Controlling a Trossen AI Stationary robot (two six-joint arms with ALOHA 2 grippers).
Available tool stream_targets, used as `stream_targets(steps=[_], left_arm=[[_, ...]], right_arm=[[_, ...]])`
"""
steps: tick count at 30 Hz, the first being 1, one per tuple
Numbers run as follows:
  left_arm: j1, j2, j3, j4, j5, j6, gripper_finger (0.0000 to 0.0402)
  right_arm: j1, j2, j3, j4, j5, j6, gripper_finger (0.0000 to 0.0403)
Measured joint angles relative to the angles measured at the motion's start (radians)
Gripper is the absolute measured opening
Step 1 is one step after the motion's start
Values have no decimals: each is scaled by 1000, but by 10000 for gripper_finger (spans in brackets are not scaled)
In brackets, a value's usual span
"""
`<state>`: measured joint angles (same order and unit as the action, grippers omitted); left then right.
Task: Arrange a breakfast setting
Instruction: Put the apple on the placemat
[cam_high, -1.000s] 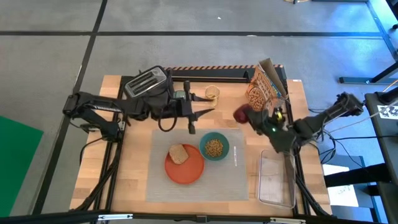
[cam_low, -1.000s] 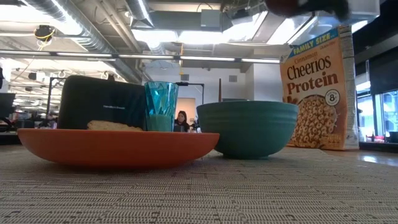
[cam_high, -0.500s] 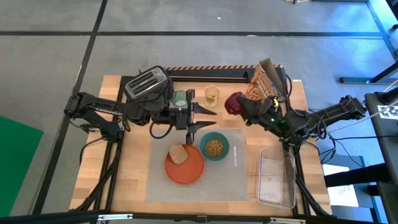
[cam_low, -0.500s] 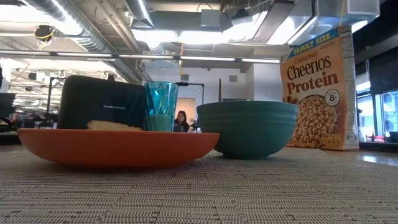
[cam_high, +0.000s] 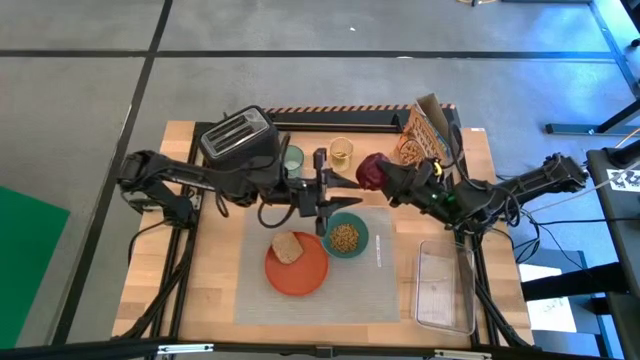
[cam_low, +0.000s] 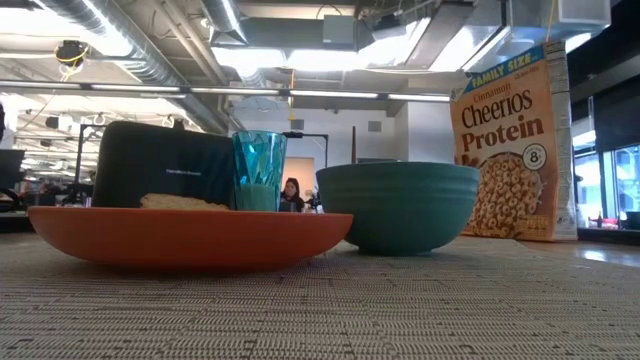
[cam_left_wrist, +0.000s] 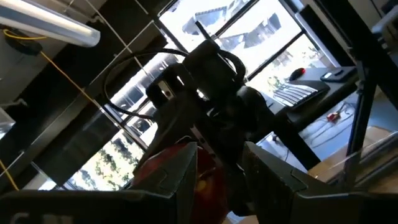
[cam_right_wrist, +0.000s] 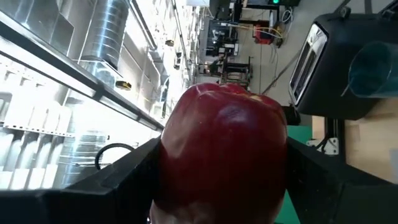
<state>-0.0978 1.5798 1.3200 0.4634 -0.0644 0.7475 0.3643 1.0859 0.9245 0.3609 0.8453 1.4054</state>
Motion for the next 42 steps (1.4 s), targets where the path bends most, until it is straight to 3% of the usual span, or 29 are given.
stream_targets(steps=[11, 20, 42], left_arm=[[0, 54, 40, -3, -91, 153, 124], [0, 54, 40, 25, -149, 329, 86], [21, 54, 40, 50, -92, 337, 32]], right_arm=[[2, 13, 0, 80, 9, -34, 283], [2, 12, 0, 87, 9, -35, 283], [1, 17, 0, 66, 45, -34, 283]])
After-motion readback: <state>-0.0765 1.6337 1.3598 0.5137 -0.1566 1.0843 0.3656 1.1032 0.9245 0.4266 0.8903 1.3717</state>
